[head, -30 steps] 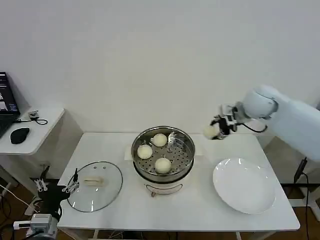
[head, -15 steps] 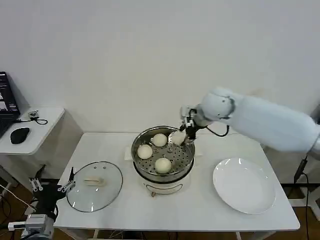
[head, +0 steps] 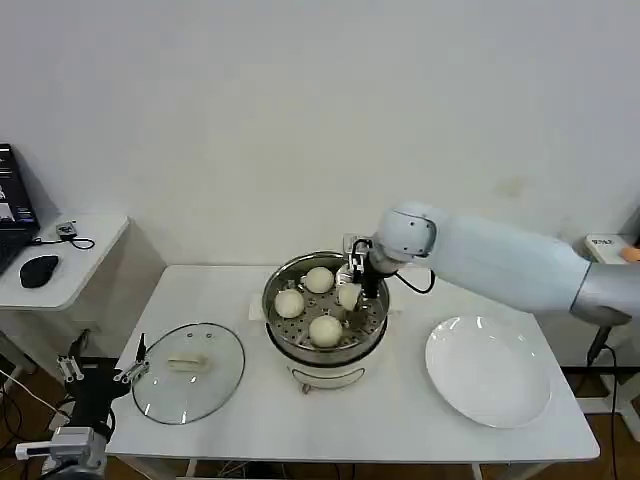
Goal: Take steamed baozi put them in steamer then cover it.
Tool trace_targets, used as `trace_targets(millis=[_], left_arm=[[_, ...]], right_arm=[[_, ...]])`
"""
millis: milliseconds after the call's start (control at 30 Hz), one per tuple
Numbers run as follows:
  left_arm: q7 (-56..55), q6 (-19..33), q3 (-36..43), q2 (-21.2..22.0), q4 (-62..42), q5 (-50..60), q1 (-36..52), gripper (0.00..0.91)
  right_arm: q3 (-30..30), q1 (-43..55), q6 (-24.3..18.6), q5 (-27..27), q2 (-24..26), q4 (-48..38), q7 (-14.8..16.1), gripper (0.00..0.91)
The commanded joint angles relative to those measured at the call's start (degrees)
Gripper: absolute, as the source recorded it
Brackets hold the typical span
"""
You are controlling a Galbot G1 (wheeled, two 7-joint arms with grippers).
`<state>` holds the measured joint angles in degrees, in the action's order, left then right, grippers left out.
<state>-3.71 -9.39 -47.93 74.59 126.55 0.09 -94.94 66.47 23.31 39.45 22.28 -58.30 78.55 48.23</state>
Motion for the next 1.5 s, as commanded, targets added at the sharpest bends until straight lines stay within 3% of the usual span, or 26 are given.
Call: trace_targets(millis=[33, 567, 600, 633, 1033, 1100, 1300, 1400, 1500], left_arm=[[0.0, 0.0, -0.03, -0.18, -0.2, -0.03, 0.02, 0.907], [-0.03, 0.19, -0.32, 0.0, -0.11, -0.19, -0.23, 0.907], [-0.04, 0.17, -0.32, -0.01, -0.12, -0.2, -0.23, 0.907], [-0.04, 0.17, -0.32, 0.02, -0.13, -0.2, -0.23, 0.907], [-0.1, 0.13, -0.2, -0.01, -0.39, -0.47, -0.11, 0.907], [-0.11, 0.13, -0.18, -0.03, -0.44, -0.61, -0.07, 0.907], [-0.11, 0.12, 0.77, 0.13, -1.17, -0.8, 0.39, 0.907], [-0.39, -0.1, 1.62, 0.13, -1.62, -1.09, 0.7, 0.907], [-0.94, -0.7, 2.1, 0.12, -2.27, -1.54, 1.2, 0.907]], right_arm=[[0.23, -1.88, 0.95, -0.55, -1.7, -2.09, -0.89, 0.645], [-1.16, -2.98, 0.0, -2.69, -2.08, -3.08, -0.44, 0.645], [-1.3, -3.04, -0.28, -3.11, -1.98, -2.97, -0.16, 0.836], [-1.56, -3.11, -0.51, -3.52, -1.87, -2.8, 0.14, 0.907], [-8.12, -2.74, -0.44, -4.65, 2.84, 2.46, -0.78, 0.907], [-10.43, -3.1, -0.65, -4.65, 4.96, 5.02, -3.54, 0.907], [-16.33, -9.73, -2.0, -2.84, 11.01, 14.64, -21.39, 0.907], [-23.41, -18.58, -4.08, -1.74, 14.18, 18.93, -32.7, 0.907], [-31.46, -27.39, -8.48, -1.97, 16.33, 21.57, -39.32, 0.907]])
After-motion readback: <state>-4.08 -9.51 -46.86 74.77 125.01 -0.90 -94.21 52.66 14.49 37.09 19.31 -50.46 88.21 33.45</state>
